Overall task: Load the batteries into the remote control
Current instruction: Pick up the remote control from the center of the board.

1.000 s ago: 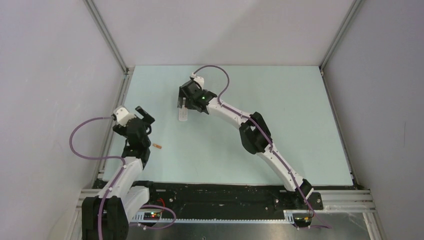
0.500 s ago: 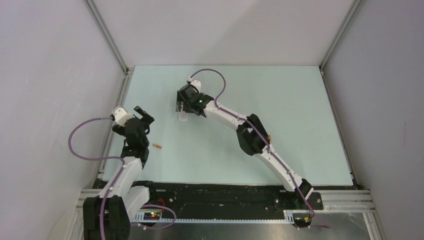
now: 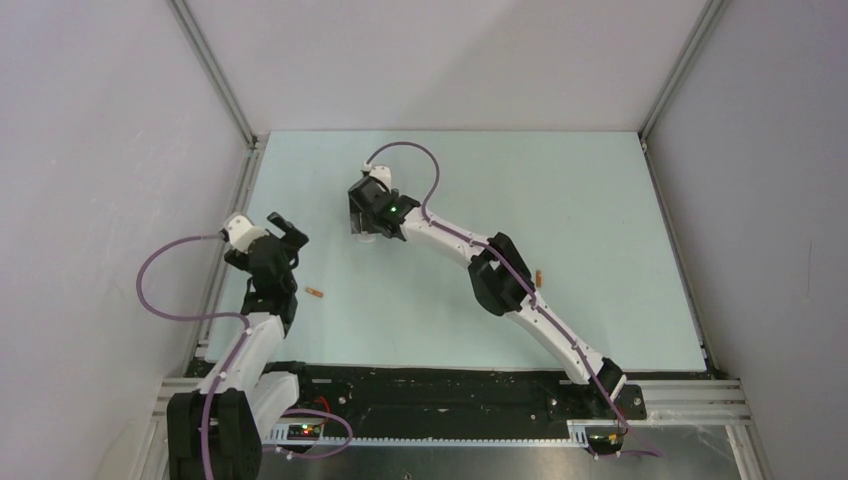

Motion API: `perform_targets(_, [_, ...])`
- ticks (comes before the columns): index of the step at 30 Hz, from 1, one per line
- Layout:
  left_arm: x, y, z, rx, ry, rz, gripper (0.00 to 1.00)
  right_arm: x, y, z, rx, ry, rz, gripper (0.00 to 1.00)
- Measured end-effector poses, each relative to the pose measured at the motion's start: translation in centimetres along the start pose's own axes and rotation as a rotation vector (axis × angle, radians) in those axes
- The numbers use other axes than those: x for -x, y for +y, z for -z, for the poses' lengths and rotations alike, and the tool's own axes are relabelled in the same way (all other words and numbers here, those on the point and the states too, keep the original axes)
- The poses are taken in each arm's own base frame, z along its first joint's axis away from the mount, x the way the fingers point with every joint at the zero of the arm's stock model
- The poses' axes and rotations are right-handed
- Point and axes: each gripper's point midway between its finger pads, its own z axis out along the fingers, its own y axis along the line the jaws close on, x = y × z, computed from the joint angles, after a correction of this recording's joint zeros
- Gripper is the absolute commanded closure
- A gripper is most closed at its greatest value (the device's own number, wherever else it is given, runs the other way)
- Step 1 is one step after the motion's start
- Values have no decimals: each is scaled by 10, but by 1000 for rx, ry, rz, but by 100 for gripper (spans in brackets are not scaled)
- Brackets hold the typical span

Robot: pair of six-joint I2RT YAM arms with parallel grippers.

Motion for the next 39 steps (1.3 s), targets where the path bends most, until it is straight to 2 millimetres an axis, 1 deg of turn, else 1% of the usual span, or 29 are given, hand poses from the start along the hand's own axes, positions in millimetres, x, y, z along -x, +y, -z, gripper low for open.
perform_targets(1, [0,0,0,0,0,5,2,-1,0,1,-2,2,9,31])
perform_targets(4, [-1,1,-1,1,5,5,2,-7,2,3,-8,16,37,43])
perform_targets(6, [-2,1,-1,0,10,7,2,-10,0,4,-19,21,50,46])
perform_targets(12, [-2,2,-2,-1,12,15,2,-13,-8,6,-57,14,53,48])
perform_targets(14, [-3,2,-2,-1,15,14,2,-15,-16,11,-82,15,57,44])
perform_targets(15, [-4,2,-3,-2,19,14,2,-16,-23,15,-102,19,62,36])
perform_targets(17, [-5,2,-3,-4,25,13,2,-17,-32,19,-126,25,73,26])
perform_targets(19, [-7,2,-4,-6,32,12,2,-18,-40,21,-153,27,98,23])
perform_targets(22, [-8,3,-4,-6,38,12,2,-19,-44,22,-171,32,137,23])
perform_targets(24, [-10,3,-5,-5,42,11,2,-20,-46,24,-178,40,159,28])
perform_targets(26, [-10,3,-5,-8,46,12,2,-22,-45,26,-182,48,175,38])
perform_targets(29, [-11,2,-5,-12,50,17,2,-25,-44,28,-182,54,185,50])
perform_targets(30, [-12,3,-6,-11,53,17,2,-25,-43,28,-183,54,187,56])
perform_targets(31, [-12,3,-6,-11,55,17,2,-25,-45,28,-188,52,189,59])
perform_targets(32, [-13,3,-6,-10,57,17,2,-26,-46,28,-193,51,192,67])
perform_targets(33, [-14,4,-6,-10,60,16,3,-26,-46,28,-192,47,188,71])
perform_targets(34, [-15,4,-7,-9,63,15,4,-27,-47,29,-193,45,186,78])
perform_targets(35, [-16,4,-7,-9,67,13,5,-28,-49,31,-192,44,185,82])
perform_targets(37, [-19,4,-8,-9,82,7,5,-32,-57,40,-199,45,189,95])
perform_targets(39, [-19,2,-8,-8,103,2,5,-40,-71,55,-217,56,206,100])
